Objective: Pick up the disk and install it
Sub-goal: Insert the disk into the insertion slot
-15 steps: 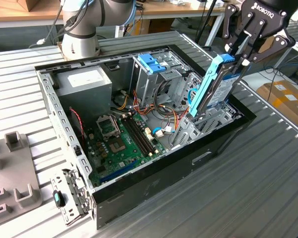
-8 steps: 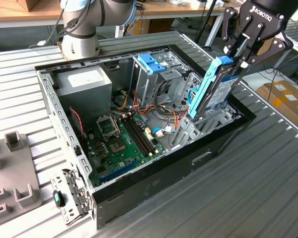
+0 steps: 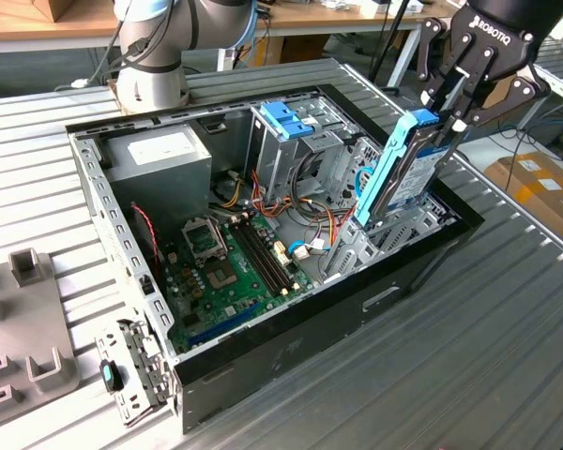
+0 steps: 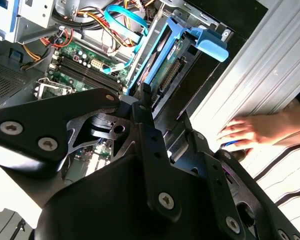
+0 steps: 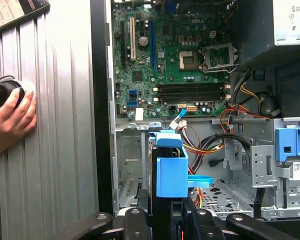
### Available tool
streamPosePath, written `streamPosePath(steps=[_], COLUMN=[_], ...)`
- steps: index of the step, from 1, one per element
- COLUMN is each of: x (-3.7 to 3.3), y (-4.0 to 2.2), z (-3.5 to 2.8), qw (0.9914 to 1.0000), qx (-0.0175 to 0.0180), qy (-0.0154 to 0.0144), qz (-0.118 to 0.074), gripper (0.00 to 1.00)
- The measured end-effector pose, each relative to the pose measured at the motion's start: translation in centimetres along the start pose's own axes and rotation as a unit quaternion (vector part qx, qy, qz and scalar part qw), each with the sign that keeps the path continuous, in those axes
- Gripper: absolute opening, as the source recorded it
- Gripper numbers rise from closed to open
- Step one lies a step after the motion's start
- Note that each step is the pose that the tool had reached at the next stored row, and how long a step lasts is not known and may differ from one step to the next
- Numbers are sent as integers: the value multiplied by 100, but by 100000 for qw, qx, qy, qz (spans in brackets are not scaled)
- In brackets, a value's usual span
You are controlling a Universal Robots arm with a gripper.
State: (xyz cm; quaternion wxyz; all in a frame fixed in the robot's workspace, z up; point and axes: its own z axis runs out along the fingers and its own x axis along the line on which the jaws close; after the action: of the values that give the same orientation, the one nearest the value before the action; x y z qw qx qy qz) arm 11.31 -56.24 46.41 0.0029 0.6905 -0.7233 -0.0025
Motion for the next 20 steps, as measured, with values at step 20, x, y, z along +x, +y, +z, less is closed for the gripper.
streamPosePath(steps=[20], x=[-1], y=[12], z=[35], qw=[100000], qx=[2], qy=[1], qz=[-2], gripper=[35])
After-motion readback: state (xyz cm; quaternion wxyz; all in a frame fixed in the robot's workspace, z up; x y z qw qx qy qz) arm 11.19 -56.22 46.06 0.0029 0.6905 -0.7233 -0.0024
